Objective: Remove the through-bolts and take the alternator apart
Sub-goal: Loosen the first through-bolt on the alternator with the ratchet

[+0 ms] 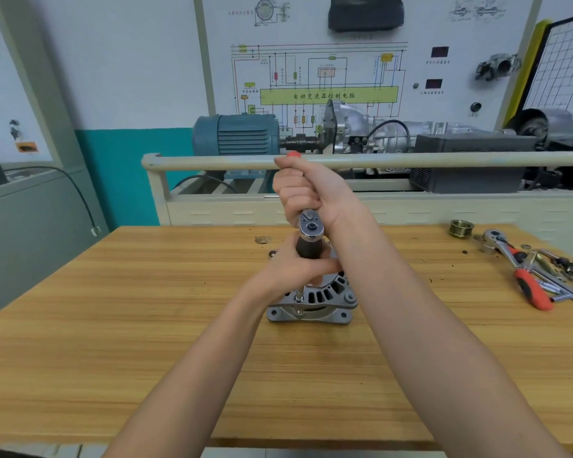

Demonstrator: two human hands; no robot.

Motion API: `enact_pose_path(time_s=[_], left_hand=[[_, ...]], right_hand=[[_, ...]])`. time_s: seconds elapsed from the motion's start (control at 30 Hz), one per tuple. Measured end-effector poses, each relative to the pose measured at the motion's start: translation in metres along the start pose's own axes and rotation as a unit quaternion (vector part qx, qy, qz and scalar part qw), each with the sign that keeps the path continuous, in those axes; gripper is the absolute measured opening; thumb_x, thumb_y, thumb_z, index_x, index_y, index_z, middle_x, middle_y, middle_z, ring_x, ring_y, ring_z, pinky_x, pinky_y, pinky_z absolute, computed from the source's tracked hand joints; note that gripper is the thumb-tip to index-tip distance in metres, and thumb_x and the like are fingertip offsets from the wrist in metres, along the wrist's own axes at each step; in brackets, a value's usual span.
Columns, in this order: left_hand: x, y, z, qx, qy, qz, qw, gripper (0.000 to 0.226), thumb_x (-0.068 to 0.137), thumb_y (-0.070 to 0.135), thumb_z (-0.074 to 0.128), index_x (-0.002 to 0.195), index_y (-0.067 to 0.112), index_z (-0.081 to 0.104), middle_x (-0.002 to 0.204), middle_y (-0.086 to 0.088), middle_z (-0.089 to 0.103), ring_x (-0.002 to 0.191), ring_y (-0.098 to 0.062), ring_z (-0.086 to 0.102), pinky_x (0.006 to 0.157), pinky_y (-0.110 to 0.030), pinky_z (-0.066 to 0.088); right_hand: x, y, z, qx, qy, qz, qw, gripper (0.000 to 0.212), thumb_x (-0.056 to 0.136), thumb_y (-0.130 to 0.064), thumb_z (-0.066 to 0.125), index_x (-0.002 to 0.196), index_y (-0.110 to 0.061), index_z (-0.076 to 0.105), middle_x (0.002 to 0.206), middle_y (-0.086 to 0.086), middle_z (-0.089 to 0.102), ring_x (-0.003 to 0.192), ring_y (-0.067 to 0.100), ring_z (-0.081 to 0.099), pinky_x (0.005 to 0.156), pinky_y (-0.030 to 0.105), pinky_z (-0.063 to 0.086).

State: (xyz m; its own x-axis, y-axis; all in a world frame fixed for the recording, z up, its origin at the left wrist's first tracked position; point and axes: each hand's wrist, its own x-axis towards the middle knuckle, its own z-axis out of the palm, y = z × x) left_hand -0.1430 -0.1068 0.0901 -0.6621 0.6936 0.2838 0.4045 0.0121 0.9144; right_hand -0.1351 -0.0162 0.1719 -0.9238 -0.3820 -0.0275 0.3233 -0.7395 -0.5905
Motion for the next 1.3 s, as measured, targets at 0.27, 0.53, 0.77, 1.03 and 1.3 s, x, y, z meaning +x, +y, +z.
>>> enact_pose_path(time_s=[0.27, 0.53, 0.77, 1.03, 1.3], left_hand=[[0.007, -0.01, 0.018, -0.038, 0.246, -0.011, 0.969, 0.031, 0.079, 0.0, 0.059, 0.059, 0.013, 0.039, 0.048, 0.002, 0.039, 0.039, -0.008, 0.034, 0.039, -0.015, 0.031], [-0.002, 0.0, 0.003, -0.009, 0.093, 0.035, 0.995, 0.041, 0.073, 0.004, 0.066, 0.044, 0.021, 0.043, 0.044, 0.002, 0.044, 0.041, -0.009, 0.04, 0.045, -0.018, 0.037], [0.009, -0.002, 0.019, -0.085, 0.304, -0.01, 0.949, 0.028, 0.079, -0.002, 0.056, 0.058, 0.01, 0.041, 0.048, -0.002, 0.036, 0.041, -0.011, 0.031, 0.038, -0.016, 0.027], [0.001, 0.002, -0.001, 0.031, -0.018, -0.011, 0.999, 0.033, 0.069, 0.012, 0.069, 0.049, 0.015, 0.042, 0.046, 0.001, 0.043, 0.043, -0.009, 0.04, 0.047, -0.019, 0.036], [0.01, -0.005, 0.018, -0.059, 0.276, -0.027, 0.959, 0.035, 0.077, -0.001, 0.057, 0.053, 0.015, 0.038, 0.04, 0.006, 0.036, 0.036, -0.007, 0.031, 0.037, -0.015, 0.028]], right_hand=[[-0.005, 0.008, 0.0, 0.041, 0.132, -0.241, 0.961, 0.046, 0.097, -0.023, 0.048, 0.054, -0.018, 0.034, 0.037, -0.008, 0.022, 0.025, 0.005, 0.017, 0.024, 0.017, 0.015], [0.004, 0.001, 0.005, -0.014, 0.034, -0.037, 0.999, 0.052, 0.099, -0.023, 0.043, 0.049, -0.016, 0.033, 0.034, -0.005, 0.026, 0.026, 0.003, 0.014, 0.022, 0.015, 0.016], [0.001, 0.011, 0.003, 0.063, 0.157, -0.311, 0.935, 0.043, 0.097, -0.018, 0.046, 0.057, -0.019, 0.03, 0.037, -0.008, 0.02, 0.026, 0.006, 0.015, 0.025, 0.018, 0.014], [0.0, -0.002, 0.002, -0.043, 0.012, -0.002, 0.999, 0.044, 0.091, -0.017, 0.047, 0.049, -0.017, 0.031, 0.037, -0.007, 0.022, 0.032, 0.0, 0.01, 0.022, 0.017, 0.017], [-0.001, 0.007, 0.001, 0.066, 0.144, -0.247, 0.956, 0.044, 0.097, -0.019, 0.048, 0.055, -0.019, 0.034, 0.036, -0.008, 0.023, 0.025, 0.005, 0.017, 0.025, 0.017, 0.016]])
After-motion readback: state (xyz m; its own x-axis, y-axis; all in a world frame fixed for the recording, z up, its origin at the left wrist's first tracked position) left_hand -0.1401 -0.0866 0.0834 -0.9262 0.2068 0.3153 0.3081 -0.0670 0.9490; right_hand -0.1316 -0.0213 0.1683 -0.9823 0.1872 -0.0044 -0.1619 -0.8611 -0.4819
